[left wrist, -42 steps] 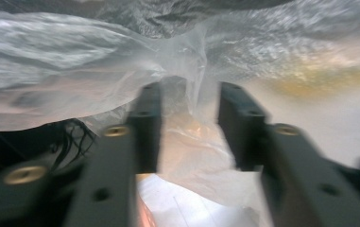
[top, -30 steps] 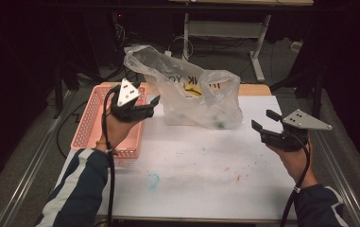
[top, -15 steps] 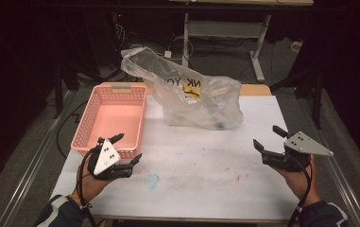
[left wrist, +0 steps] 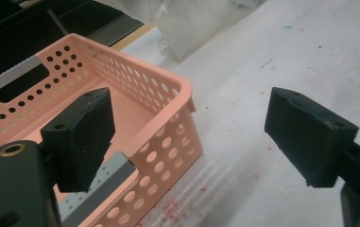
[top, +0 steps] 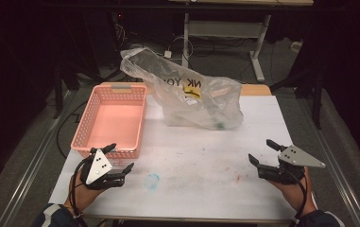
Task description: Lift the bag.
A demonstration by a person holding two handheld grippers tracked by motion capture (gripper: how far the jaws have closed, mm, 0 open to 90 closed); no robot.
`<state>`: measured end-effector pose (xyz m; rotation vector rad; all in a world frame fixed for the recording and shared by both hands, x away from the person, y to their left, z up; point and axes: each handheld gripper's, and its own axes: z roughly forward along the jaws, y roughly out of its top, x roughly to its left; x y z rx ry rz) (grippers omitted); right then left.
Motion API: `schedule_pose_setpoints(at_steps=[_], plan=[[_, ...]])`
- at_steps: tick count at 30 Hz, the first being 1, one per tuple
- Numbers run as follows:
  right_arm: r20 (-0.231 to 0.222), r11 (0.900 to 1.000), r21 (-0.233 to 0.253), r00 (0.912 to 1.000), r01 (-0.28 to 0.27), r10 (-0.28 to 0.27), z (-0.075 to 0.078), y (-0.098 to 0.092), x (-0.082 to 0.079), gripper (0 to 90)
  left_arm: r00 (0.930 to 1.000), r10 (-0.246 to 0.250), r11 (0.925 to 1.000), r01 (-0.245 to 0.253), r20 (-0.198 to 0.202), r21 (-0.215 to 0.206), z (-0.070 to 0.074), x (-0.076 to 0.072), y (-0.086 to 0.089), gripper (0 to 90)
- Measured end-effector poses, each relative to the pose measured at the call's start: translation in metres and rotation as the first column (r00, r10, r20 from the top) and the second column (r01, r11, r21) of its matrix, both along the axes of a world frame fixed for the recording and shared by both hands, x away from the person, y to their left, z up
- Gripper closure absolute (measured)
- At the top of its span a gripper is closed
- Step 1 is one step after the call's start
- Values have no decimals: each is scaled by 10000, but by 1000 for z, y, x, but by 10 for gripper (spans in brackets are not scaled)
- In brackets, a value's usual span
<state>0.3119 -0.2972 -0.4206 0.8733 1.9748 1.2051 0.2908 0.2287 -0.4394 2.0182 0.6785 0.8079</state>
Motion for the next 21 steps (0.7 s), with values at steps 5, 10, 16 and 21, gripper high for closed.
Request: schedule_pose_setpoints(at_steps=[5,10,16,21], plan=[[29,9999,65,9999,-145,145,-2,3,0,206,10000,36,10000,-36,-19,21,-1,3,0,166],[78,9998,11,9997,-220,220,-4,6,-2,201,10000,-18,10000,19,-68,94,-1,4,0,167],[155,9993,-173,9994,-322,325,-5,8,-4,191,9999,-31,9999,33,-166,144,-2,6,-2,167],[234,9988,-213,9987,-446,451,-5,11,-4,176,9998,-42,9999,45,-177,167,-2,6,-3,166]])
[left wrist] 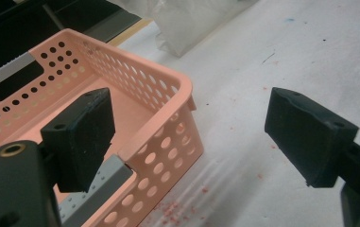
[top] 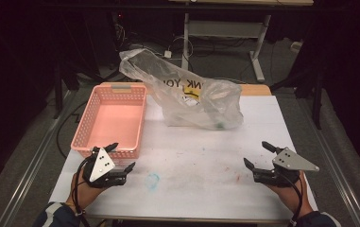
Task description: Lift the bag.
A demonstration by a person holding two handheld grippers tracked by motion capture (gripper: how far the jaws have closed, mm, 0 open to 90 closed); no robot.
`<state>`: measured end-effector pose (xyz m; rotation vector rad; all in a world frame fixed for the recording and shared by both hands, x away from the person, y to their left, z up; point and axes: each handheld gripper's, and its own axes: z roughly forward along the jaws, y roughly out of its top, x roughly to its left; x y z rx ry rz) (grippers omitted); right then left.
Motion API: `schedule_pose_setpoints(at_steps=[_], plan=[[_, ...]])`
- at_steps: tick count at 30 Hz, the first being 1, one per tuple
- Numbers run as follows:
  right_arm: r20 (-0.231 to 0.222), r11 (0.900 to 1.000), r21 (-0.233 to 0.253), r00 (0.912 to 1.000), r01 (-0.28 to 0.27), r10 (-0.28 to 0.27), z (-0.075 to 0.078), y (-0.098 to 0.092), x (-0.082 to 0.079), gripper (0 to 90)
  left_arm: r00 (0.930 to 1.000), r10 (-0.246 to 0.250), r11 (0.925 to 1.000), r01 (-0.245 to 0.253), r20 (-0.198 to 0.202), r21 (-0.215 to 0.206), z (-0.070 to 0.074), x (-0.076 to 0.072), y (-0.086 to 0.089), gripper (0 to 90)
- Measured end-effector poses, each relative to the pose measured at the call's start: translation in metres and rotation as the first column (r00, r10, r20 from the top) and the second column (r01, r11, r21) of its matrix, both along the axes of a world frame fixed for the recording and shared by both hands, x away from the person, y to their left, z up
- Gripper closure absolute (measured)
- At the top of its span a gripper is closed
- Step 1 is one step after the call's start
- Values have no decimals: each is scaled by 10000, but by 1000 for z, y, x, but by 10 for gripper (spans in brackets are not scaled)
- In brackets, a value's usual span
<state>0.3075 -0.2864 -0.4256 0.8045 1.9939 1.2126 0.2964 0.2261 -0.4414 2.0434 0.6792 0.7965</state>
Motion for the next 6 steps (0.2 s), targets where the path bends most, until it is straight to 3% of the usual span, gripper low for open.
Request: schedule_pose_setpoints(at_steps=[6], plan=[[27,10000,23,10000,-68,68,0,0,-2,168,10000,24,10000,-24,-14,53,1,3,-3,166]])
